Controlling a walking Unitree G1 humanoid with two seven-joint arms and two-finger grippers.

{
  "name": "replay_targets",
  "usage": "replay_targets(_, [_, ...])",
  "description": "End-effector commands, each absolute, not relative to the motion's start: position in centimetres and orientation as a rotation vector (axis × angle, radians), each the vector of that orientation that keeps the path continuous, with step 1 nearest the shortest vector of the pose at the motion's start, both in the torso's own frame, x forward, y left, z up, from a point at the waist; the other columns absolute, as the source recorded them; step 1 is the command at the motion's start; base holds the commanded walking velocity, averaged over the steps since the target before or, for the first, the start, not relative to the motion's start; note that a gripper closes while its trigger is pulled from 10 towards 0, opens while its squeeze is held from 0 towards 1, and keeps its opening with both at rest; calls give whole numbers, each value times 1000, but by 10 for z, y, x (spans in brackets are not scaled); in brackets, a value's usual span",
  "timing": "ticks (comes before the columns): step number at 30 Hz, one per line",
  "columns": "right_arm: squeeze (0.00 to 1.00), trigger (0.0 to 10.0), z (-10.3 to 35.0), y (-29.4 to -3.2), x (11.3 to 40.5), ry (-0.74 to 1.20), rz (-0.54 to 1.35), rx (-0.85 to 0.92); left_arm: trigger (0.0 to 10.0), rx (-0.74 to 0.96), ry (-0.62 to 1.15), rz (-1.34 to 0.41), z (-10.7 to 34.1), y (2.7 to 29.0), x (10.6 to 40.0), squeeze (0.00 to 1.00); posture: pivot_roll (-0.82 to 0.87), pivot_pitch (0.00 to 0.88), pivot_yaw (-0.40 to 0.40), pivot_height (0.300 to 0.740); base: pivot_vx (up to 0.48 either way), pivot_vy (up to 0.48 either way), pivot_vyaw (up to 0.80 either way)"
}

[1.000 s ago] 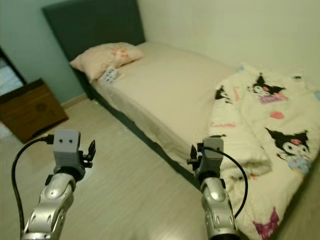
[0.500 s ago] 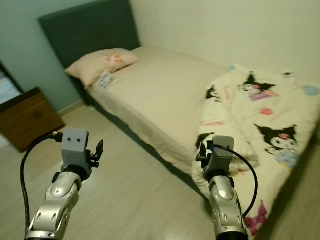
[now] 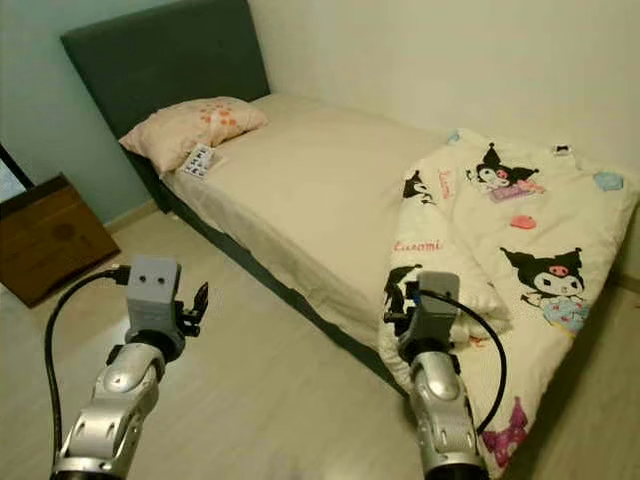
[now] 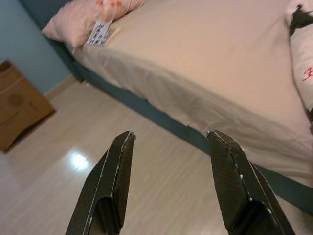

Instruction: Clean up the room

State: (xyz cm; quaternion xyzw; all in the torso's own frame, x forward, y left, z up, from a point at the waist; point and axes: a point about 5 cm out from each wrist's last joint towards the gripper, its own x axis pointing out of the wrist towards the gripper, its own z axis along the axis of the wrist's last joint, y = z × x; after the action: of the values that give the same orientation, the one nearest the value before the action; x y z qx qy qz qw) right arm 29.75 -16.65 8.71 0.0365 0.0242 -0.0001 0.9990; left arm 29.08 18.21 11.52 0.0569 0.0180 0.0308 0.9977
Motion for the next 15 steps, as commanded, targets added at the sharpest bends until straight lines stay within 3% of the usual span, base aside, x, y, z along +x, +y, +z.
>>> replay_targets(1, [0,10000,88,-168,296,48,1,64,10000,90,65,61,108,180,289,0,-72,92,123,740,0,0,0])
replay_targets(15, [0,10000,93,-175,299,45,4,34,10000,57,36,59,109,176,288,0,-80,93,98,740,0,0,0])
